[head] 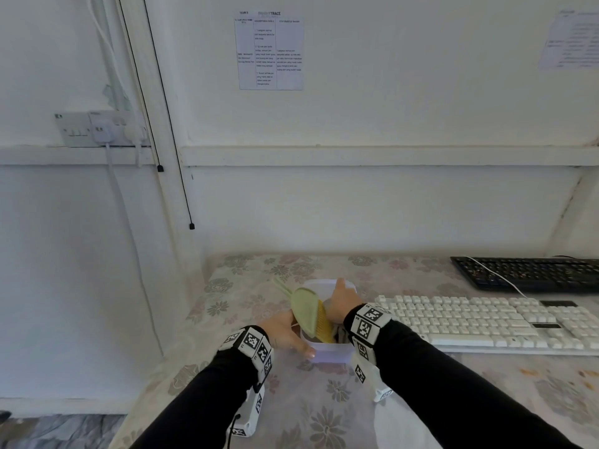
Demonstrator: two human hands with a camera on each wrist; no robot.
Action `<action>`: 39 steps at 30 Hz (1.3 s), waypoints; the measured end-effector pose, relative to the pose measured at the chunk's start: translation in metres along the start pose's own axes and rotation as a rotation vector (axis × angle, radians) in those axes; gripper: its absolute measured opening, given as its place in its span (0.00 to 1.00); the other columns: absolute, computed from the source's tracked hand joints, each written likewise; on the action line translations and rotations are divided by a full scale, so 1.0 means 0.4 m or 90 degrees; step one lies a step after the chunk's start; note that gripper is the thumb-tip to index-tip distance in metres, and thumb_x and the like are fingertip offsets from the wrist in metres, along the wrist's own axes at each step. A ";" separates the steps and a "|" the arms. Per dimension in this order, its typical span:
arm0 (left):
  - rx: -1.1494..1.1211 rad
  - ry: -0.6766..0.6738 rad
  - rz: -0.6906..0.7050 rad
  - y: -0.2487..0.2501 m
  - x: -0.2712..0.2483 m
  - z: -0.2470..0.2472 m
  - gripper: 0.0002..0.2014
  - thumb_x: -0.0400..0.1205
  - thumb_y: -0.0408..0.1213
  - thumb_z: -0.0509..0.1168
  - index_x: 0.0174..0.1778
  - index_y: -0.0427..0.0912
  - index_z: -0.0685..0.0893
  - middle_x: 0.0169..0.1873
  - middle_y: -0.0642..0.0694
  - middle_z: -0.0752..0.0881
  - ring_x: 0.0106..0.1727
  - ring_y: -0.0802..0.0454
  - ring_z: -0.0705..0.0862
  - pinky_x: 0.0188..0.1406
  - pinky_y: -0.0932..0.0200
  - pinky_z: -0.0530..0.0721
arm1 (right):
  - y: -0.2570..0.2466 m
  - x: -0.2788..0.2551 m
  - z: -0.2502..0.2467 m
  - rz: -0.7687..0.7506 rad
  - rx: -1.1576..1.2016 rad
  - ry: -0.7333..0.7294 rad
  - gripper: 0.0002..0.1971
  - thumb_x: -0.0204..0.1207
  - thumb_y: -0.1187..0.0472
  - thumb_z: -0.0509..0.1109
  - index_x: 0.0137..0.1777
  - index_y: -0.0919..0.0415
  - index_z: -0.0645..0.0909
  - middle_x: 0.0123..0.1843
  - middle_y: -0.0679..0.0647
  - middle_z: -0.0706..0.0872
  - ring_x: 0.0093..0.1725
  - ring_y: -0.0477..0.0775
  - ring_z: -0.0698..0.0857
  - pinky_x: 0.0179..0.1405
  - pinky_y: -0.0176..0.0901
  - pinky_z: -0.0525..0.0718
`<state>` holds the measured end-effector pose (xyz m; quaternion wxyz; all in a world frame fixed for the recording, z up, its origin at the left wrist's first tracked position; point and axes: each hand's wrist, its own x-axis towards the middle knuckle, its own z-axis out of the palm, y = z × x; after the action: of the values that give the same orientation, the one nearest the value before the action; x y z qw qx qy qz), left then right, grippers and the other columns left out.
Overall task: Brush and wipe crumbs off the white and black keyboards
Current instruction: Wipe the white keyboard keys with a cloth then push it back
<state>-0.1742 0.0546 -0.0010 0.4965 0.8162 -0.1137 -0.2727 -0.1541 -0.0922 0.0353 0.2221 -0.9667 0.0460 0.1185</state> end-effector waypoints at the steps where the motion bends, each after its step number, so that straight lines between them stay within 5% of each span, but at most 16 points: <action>1: 0.000 0.000 -0.007 0.000 0.001 -0.002 0.37 0.71 0.20 0.74 0.73 0.45 0.66 0.61 0.55 0.75 0.67 0.59 0.71 0.55 0.75 0.73 | 0.001 0.000 -0.008 0.005 0.014 0.014 0.34 0.82 0.62 0.57 0.81 0.67 0.42 0.69 0.67 0.75 0.64 0.62 0.80 0.50 0.46 0.81; 4: 0.008 0.007 -0.021 0.005 -0.006 -0.005 0.47 0.60 0.29 0.81 0.75 0.42 0.65 0.67 0.51 0.76 0.72 0.53 0.72 0.68 0.62 0.74 | 0.016 -0.005 -0.035 0.004 0.029 0.056 0.29 0.80 0.63 0.60 0.77 0.69 0.52 0.65 0.66 0.77 0.60 0.61 0.80 0.39 0.43 0.74; 6: 0.011 0.006 -0.026 0.010 -0.013 -0.007 0.55 0.51 0.39 0.81 0.76 0.40 0.64 0.71 0.48 0.74 0.74 0.50 0.71 0.73 0.55 0.72 | 0.029 -0.013 -0.057 -0.009 0.037 0.041 0.25 0.81 0.64 0.58 0.75 0.71 0.55 0.58 0.64 0.78 0.48 0.56 0.80 0.32 0.38 0.72; 8: 0.010 0.012 -0.023 0.013 -0.013 -0.005 0.57 0.48 0.41 0.80 0.76 0.39 0.64 0.72 0.48 0.73 0.75 0.50 0.71 0.74 0.54 0.71 | 0.042 -0.022 -0.076 -0.030 0.039 0.036 0.17 0.83 0.64 0.55 0.69 0.71 0.63 0.56 0.63 0.77 0.44 0.55 0.74 0.37 0.39 0.72; 10: 0.000 0.006 -0.025 0.027 -0.020 0.005 0.56 0.51 0.38 0.82 0.76 0.40 0.63 0.70 0.49 0.73 0.75 0.50 0.70 0.74 0.54 0.70 | 0.060 -0.026 -0.091 -0.030 0.065 0.081 0.13 0.83 0.63 0.55 0.62 0.71 0.68 0.46 0.60 0.75 0.43 0.56 0.72 0.41 0.41 0.70; 13: -0.005 -0.002 -0.043 0.035 -0.024 0.010 0.42 0.66 0.31 0.80 0.72 0.43 0.65 0.67 0.52 0.73 0.71 0.55 0.70 0.71 0.58 0.70 | 0.083 -0.045 -0.116 -0.024 0.176 0.086 0.06 0.81 0.64 0.57 0.54 0.67 0.68 0.35 0.53 0.71 0.32 0.49 0.71 0.27 0.39 0.68; 15: -0.014 -0.011 -0.044 0.039 -0.028 0.010 0.49 0.51 0.46 0.86 0.66 0.47 0.68 0.64 0.53 0.76 0.67 0.54 0.73 0.71 0.57 0.71 | 0.101 -0.057 -0.137 -0.026 0.207 0.087 0.03 0.80 0.64 0.59 0.48 0.64 0.68 0.39 0.54 0.74 0.35 0.50 0.73 0.27 0.40 0.68; 18: -0.015 0.019 -0.046 0.016 0.002 -0.001 0.62 0.32 0.56 0.85 0.66 0.45 0.73 0.61 0.52 0.79 0.68 0.51 0.75 0.75 0.49 0.71 | 0.140 -0.055 -0.164 -0.034 0.223 0.092 0.15 0.78 0.70 0.58 0.63 0.62 0.66 0.54 0.61 0.76 0.48 0.55 0.73 0.39 0.40 0.70; 20: 0.030 0.032 -0.073 0.025 -0.001 -0.001 0.57 0.38 0.51 0.86 0.67 0.41 0.77 0.62 0.48 0.82 0.67 0.50 0.78 0.72 0.48 0.74 | 0.169 -0.055 -0.180 -0.027 0.234 0.098 0.20 0.78 0.71 0.56 0.70 0.65 0.65 0.63 0.64 0.76 0.51 0.55 0.72 0.45 0.40 0.70; 24: 0.144 0.085 -0.142 0.077 -0.028 0.024 0.21 0.67 0.34 0.80 0.55 0.37 0.84 0.45 0.48 0.84 0.49 0.52 0.81 0.50 0.60 0.79 | 0.237 -0.056 -0.209 -0.013 0.253 0.099 0.20 0.80 0.70 0.55 0.71 0.64 0.66 0.64 0.62 0.75 0.52 0.54 0.71 0.49 0.41 0.71; 26: 0.203 0.144 -0.205 0.092 -0.023 0.034 0.19 0.69 0.33 0.79 0.53 0.31 0.83 0.46 0.42 0.86 0.51 0.46 0.83 0.48 0.58 0.82 | 0.275 -0.053 -0.221 -0.008 0.251 0.100 0.18 0.80 0.69 0.54 0.70 0.63 0.67 0.57 0.59 0.75 0.51 0.54 0.72 0.47 0.41 0.70; 29: 0.286 0.175 -0.311 0.131 -0.029 0.063 0.29 0.72 0.32 0.77 0.68 0.31 0.77 0.65 0.37 0.82 0.66 0.42 0.81 0.65 0.51 0.80 | 0.322 -0.054 -0.241 -0.005 0.265 0.107 0.16 0.81 0.67 0.54 0.68 0.62 0.68 0.57 0.59 0.77 0.50 0.54 0.73 0.40 0.41 0.72; 33: 0.504 0.323 -0.303 0.217 -0.028 0.101 0.16 0.80 0.33 0.65 0.63 0.34 0.80 0.57 0.40 0.84 0.57 0.44 0.84 0.49 0.58 0.81 | 0.367 -0.065 -0.275 -0.031 0.304 0.100 0.17 0.83 0.66 0.53 0.70 0.61 0.67 0.56 0.57 0.74 0.48 0.52 0.73 0.30 0.38 0.71; 36: 0.390 0.387 -0.169 0.288 0.010 0.145 0.08 0.80 0.35 0.62 0.45 0.36 0.84 0.35 0.34 0.79 0.31 0.50 0.74 0.28 0.63 0.69 | 0.401 -0.069 -0.294 -0.086 0.315 0.118 0.17 0.82 0.65 0.53 0.71 0.61 0.67 0.60 0.59 0.76 0.50 0.53 0.74 0.35 0.40 0.70; 37: 0.317 0.379 -0.127 0.314 0.031 0.169 0.08 0.81 0.36 0.60 0.37 0.41 0.80 0.33 0.36 0.75 0.28 0.51 0.69 0.27 0.62 0.66 | 0.412 -0.071 -0.299 -0.113 0.317 0.126 0.17 0.82 0.65 0.53 0.70 0.61 0.67 0.60 0.60 0.77 0.49 0.52 0.75 0.36 0.38 0.71; 39: 0.101 0.317 -0.098 0.360 0.070 0.232 0.08 0.84 0.39 0.58 0.39 0.43 0.74 0.37 0.42 0.75 0.29 0.51 0.72 0.29 0.61 0.70 | 0.434 -0.077 -0.306 -0.163 0.331 0.131 0.14 0.82 0.66 0.54 0.66 0.59 0.67 0.50 0.56 0.79 0.41 0.48 0.76 0.32 0.34 0.70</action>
<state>-0.1908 -0.0967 0.0820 0.4214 0.9008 0.0530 -0.0905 -0.1830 -0.3007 0.0773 0.4695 -0.8822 -0.0254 -0.0248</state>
